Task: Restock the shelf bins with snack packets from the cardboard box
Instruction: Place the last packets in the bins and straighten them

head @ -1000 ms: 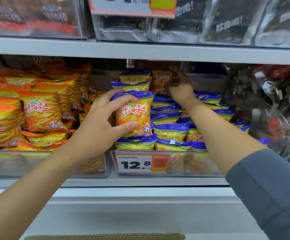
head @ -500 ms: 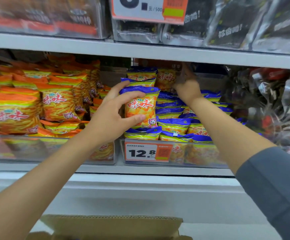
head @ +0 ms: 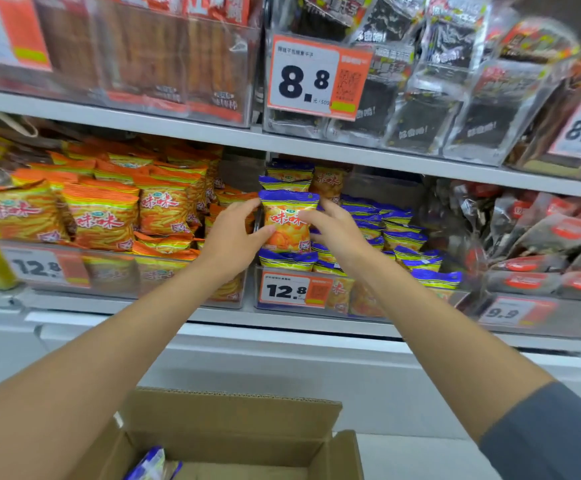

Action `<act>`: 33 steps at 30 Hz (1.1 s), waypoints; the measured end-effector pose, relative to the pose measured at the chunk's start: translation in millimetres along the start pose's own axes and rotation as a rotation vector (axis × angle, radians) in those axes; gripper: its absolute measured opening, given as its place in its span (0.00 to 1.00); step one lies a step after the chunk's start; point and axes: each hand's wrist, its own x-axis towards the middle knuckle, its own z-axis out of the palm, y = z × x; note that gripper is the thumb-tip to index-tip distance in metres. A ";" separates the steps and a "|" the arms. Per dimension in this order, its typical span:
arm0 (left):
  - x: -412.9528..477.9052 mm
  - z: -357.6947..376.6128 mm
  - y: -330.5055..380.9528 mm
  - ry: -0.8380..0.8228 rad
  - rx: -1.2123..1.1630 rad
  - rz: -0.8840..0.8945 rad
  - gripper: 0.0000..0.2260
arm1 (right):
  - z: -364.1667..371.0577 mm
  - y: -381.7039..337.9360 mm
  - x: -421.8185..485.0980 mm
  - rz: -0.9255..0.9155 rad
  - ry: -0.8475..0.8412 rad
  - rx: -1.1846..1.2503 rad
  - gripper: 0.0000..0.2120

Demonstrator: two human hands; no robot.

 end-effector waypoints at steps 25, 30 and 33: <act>-222.5 -7.9 -117.8 -0.438 0.014 -0.452 0.07 | 70.1 171.5 -185.9 0.151 -0.387 -0.680 0.12; -264.9 3.2 -177.2 -0.528 -0.029 -0.627 0.04 | 92.0 262.3 -204.1 0.321 -0.835 -1.072 0.23; -271.7 20.2 -189.0 -0.525 -0.095 -0.695 0.05 | 92.4 289.8 -214.7 0.374 -0.962 -1.291 0.32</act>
